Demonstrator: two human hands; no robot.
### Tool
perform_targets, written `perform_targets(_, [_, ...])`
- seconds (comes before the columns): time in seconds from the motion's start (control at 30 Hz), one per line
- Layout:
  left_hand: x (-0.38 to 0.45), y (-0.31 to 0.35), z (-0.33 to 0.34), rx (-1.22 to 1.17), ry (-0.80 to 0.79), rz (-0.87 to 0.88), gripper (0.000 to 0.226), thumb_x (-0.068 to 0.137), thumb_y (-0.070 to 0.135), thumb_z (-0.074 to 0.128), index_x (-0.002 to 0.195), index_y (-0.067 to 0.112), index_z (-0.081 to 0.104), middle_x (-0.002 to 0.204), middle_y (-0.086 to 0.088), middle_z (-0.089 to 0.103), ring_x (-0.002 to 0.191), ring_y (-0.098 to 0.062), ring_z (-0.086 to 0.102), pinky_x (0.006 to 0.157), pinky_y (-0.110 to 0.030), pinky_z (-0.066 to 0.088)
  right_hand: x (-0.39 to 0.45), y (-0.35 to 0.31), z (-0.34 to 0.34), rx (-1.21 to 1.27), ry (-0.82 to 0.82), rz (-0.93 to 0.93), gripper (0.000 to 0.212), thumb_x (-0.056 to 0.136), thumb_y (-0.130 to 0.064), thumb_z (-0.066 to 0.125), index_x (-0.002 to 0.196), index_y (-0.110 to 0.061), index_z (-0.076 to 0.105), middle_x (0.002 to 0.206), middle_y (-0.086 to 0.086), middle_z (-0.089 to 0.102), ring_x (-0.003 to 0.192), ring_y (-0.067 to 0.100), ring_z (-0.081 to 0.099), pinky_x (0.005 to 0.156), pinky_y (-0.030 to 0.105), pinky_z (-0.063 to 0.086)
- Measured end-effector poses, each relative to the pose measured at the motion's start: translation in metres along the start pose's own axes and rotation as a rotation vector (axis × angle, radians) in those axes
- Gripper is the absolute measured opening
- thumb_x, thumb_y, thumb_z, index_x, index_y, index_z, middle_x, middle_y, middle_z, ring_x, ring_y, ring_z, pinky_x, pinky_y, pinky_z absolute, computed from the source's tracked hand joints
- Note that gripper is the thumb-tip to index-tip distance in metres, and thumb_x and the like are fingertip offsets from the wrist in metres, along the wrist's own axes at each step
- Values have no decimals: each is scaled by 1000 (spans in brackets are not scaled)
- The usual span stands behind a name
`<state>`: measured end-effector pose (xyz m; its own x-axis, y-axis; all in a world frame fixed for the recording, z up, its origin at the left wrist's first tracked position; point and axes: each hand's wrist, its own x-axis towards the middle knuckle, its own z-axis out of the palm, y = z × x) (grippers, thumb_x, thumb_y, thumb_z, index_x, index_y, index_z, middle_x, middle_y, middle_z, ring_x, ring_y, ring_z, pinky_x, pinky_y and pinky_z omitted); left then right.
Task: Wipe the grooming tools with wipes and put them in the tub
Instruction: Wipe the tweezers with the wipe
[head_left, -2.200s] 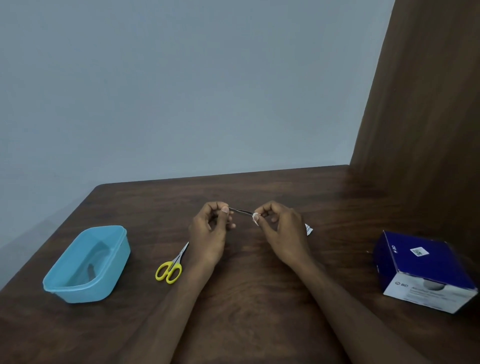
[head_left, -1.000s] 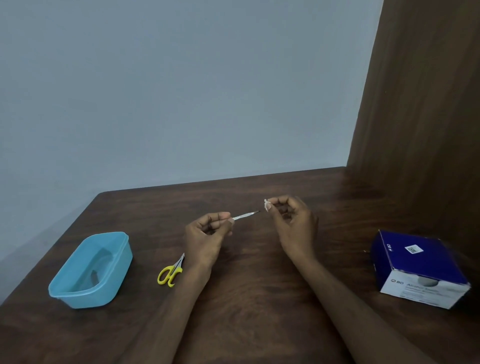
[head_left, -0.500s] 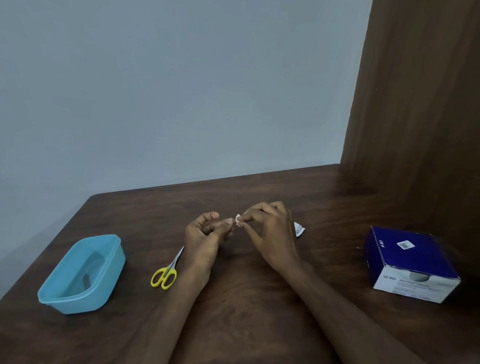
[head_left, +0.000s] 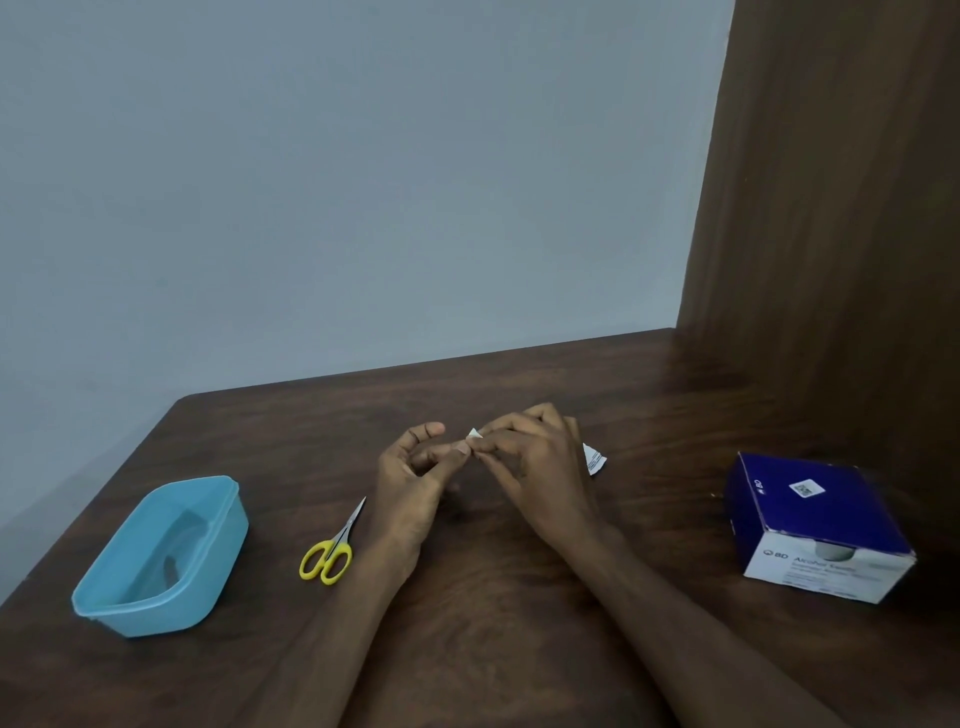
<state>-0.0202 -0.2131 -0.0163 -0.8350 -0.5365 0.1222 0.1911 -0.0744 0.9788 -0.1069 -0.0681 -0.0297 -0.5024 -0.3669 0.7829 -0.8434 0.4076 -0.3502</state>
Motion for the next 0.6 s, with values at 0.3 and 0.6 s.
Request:
perform_targets(0.3, [6, -5, -2, 10, 37, -11, 33, 89, 11, 84, 115, 16, 64, 78, -1, 76, 57, -13, 53, 62, -31, 47, 2, 4, -2, -42, -13, 25, 9, 89, -44, 79, 96, -38, 80, 97, -23, 74, 93, 13, 58, 78, 39, 41])
perform_targets(0.6, [10, -9, -5, -9, 151, -42, 32, 87, 11, 86, 111, 17, 66, 74, 8, 78, 56, -13, 52, 58, -30, 48, 4, 16, -13, -97, -106, 196, 12, 86, -42, 84, 96, -42, 79, 95, -23, 75, 96, 10, 55, 80, 34, 34])
